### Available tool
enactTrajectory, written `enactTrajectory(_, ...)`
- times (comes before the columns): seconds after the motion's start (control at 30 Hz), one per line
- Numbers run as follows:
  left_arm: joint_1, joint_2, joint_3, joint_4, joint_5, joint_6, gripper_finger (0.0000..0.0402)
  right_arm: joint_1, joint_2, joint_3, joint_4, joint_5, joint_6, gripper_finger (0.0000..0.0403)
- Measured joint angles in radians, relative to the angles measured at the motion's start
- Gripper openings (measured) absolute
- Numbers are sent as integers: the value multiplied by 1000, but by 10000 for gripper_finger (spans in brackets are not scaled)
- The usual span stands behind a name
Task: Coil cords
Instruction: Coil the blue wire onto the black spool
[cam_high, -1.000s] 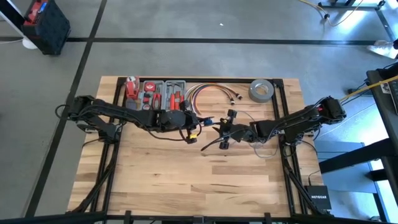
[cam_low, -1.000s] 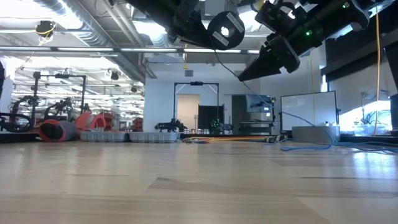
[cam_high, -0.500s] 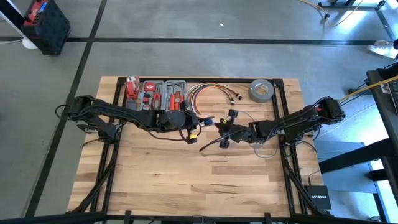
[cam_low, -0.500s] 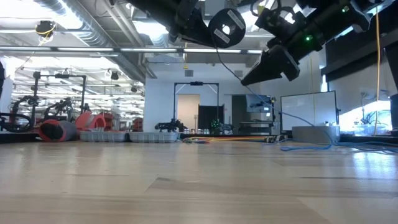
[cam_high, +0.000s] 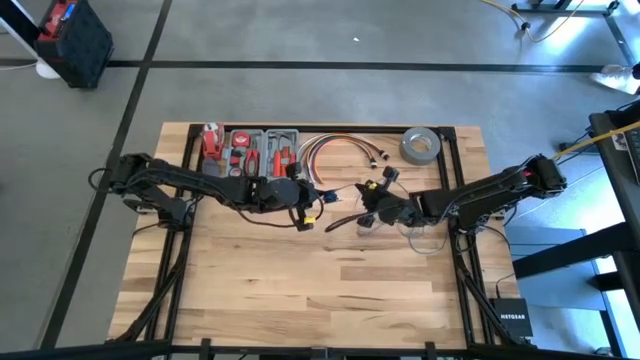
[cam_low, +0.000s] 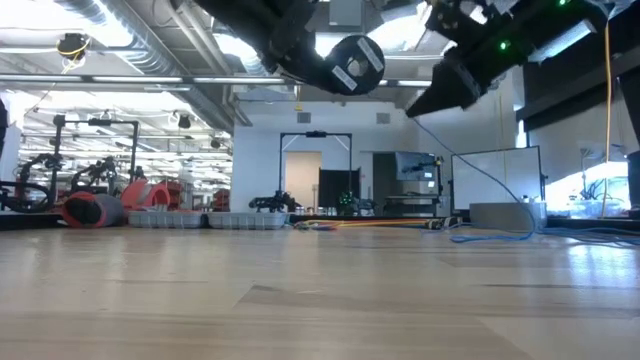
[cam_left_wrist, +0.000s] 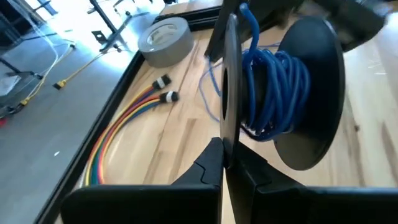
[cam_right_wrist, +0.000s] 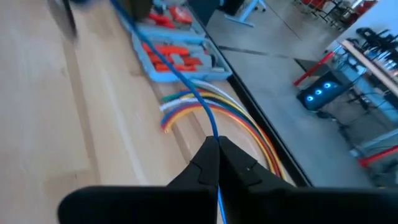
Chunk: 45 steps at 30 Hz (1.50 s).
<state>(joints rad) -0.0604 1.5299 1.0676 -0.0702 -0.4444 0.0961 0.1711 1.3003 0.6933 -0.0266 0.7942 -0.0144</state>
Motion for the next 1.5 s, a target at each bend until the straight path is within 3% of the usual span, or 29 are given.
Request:
enactTrajectory(0.53, 82, 101, 0, 13, -135, -10, 0, -1, -20, 0, 242, -234, 63, 0)
enactTrajectory(0.77, 73, 115, 0, 91, -139, 17, 0, -1, 94, 0, 443, -309, 60, 0)
enactTrajectory(1.03, 56, 114, 0, 138, -91, 16, 0, 0, 217, 0, 688, -314, -3, 0)
enactTrajectory(1.2, 44, 111, 0, 159, -86, 40, 0, 10, 222, 0, 677, -316, -44, 6)
enactTrajectory(1.33, 44, 105, 0, 106, -87, 35, 0, 58, 139, 0, 605, -304, -104, 27)
enactTrajectory(1.5, 44, 90, 0, 79, -87, 21, 0, 141, 34, 1, 333, -121, -125, 76)
